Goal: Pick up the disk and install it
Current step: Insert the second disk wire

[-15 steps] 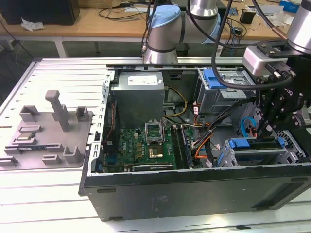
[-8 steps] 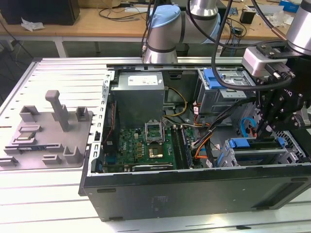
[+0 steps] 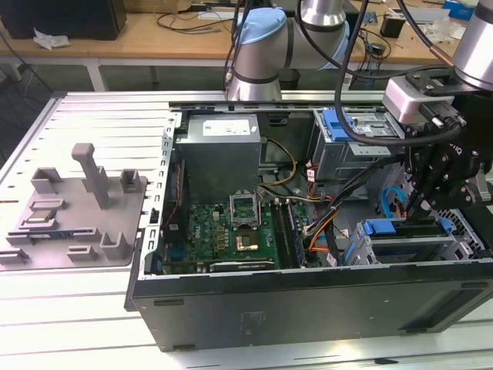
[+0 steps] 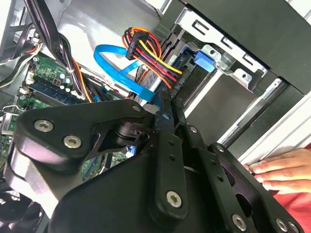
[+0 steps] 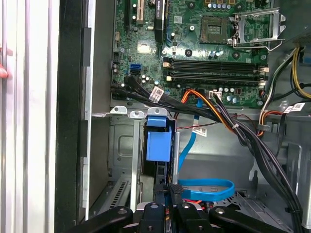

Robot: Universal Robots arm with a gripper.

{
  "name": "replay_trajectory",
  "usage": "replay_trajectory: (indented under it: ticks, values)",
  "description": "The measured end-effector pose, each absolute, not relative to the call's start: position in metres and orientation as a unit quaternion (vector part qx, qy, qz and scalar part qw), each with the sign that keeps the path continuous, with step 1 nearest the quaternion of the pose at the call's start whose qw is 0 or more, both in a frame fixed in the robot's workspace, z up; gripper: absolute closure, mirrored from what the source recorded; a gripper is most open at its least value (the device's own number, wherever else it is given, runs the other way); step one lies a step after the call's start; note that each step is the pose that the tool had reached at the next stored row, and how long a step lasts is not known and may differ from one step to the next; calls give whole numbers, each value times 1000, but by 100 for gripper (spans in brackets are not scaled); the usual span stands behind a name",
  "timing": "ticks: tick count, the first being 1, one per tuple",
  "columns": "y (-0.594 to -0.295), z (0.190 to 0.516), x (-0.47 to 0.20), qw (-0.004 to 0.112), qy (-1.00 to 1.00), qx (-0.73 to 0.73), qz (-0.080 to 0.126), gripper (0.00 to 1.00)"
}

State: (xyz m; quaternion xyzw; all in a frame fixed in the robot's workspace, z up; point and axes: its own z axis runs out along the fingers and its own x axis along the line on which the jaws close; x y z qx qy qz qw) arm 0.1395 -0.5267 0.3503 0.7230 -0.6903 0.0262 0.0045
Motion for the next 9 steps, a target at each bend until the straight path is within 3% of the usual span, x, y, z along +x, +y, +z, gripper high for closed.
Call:
replay_trajectory:
  ticks: [9]
  values:
    - [-527, 348, 140, 4, -690, 723, 26, 84]
